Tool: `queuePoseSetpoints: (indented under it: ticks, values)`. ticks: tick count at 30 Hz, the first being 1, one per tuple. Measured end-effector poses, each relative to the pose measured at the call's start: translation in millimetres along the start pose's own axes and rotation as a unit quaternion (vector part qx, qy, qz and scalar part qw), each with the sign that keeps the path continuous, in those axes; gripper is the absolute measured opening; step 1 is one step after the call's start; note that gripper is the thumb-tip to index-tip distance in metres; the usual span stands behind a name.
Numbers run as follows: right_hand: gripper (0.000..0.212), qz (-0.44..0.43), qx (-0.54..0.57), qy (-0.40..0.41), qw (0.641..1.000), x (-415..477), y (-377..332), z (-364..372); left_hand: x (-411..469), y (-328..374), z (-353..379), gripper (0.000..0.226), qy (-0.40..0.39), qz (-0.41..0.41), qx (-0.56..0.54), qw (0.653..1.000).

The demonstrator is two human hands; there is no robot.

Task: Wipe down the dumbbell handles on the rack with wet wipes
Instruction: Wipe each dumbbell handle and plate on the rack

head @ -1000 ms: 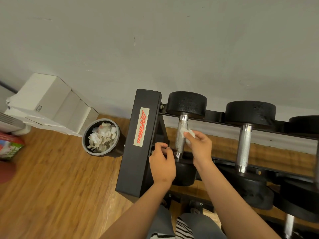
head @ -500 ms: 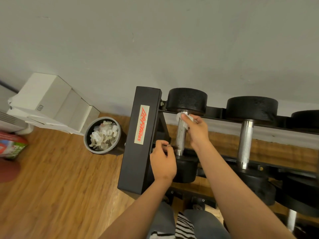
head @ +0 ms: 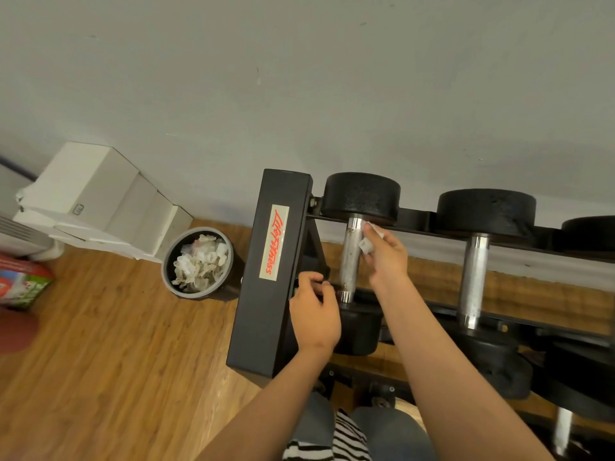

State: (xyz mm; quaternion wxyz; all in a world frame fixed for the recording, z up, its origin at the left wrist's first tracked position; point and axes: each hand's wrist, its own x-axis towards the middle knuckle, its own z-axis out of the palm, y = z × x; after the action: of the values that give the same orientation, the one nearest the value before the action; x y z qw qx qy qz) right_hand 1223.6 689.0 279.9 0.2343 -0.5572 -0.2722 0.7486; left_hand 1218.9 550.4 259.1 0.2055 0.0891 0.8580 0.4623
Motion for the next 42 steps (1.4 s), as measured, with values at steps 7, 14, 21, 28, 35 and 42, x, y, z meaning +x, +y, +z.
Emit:
queuePoseSetpoints:
  ticks: [7, 14, 21, 28, 35, 42]
  values:
    - [0.022, -0.005, -0.085, -0.054, 0.995, 3, -6, -8, 2, -1, 1, 0.010, 0.000, -0.006, -0.005, 1.000]
    - [0.029, -0.013, -0.277, -0.112, 0.954, -11, 17, -47, 1, 0, 1, 0.012, 0.013, 0.015, 0.012, 1.000]
    - [0.036, -0.035, -0.457, -0.180, 0.870, -18, 19, -59, 3, -3, 2, 0.009, 0.012, 0.017, 0.021, 1.000]
    - [0.049, -0.045, -0.477, -0.169, 0.861, -20, 26, -50, 3, -2, 1, 0.010, 0.008, 0.013, 0.017, 1.000]
    - [0.036, -0.052, -0.426, -0.127, 0.894, -23, 26, -59, 4, -2, 1, 0.009, 0.008, 0.019, 0.013, 1.000]
    - [0.036, -0.031, -0.300, -0.109, 0.947, -23, 23, -50, 4, -3, 2, 0.009, 0.005, 0.028, 0.014, 1.000]
